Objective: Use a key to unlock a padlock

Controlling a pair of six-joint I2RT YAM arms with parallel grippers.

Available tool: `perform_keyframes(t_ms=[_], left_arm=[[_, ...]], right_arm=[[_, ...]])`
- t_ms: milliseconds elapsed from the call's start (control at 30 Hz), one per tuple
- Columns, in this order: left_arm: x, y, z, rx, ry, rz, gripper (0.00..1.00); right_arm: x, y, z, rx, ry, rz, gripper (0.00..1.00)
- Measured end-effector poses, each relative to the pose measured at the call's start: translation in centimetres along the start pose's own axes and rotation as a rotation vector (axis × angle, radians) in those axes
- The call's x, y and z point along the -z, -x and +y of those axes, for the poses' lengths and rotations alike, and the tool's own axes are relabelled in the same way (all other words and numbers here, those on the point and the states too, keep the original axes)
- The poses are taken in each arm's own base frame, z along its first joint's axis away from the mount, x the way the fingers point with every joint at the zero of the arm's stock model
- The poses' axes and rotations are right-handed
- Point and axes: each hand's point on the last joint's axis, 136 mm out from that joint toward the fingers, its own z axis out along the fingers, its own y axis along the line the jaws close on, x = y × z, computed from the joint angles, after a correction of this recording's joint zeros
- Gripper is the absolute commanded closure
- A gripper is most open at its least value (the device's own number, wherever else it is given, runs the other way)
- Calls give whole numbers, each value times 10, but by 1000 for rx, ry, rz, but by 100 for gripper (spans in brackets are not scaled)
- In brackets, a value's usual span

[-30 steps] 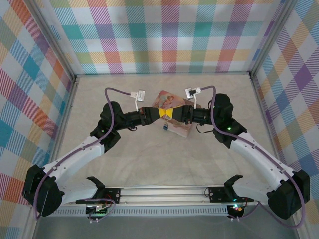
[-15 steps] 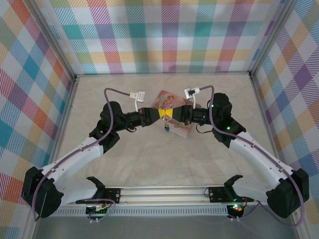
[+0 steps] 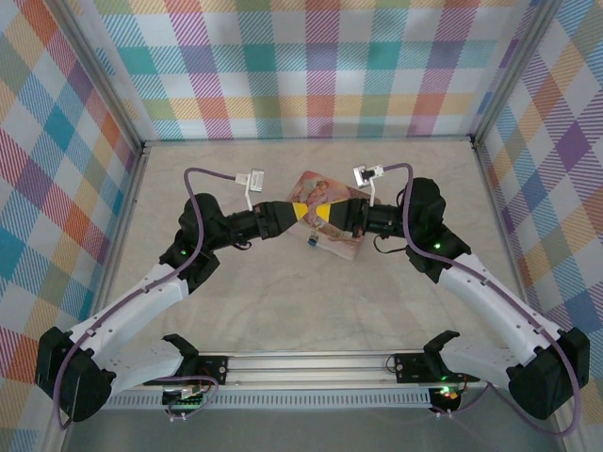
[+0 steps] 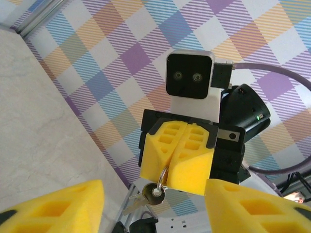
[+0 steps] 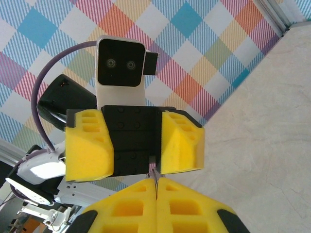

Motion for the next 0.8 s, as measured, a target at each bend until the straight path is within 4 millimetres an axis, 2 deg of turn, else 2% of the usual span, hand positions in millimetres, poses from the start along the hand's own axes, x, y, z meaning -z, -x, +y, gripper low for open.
perform_keyframes(t_ms=[67, 100, 333, 500, 667, 800], left_arm=[[0, 0, -4, -2, -29, -1, 17], [0, 0, -5, 1, -39, 0, 15], [-8, -2, -13, 9, -135, 31, 16], [-12, -7, -17, 19, -172, 60, 22], [-12, -9, -21, 15, -188, 68, 40], [-12, -9, -20, 10, -182, 69, 49]], right_arm=[[0, 2, 2, 2, 8, -7, 100], [0, 3, 4, 2, 13, -11, 100], [-2, 11, 15, -4, 71, -29, 100], [-8, 12, 11, -29, 94, -20, 100], [-10, 12, 9, -41, 95, -18, 100], [-7, 13, 14, -32, 99, -23, 100]])
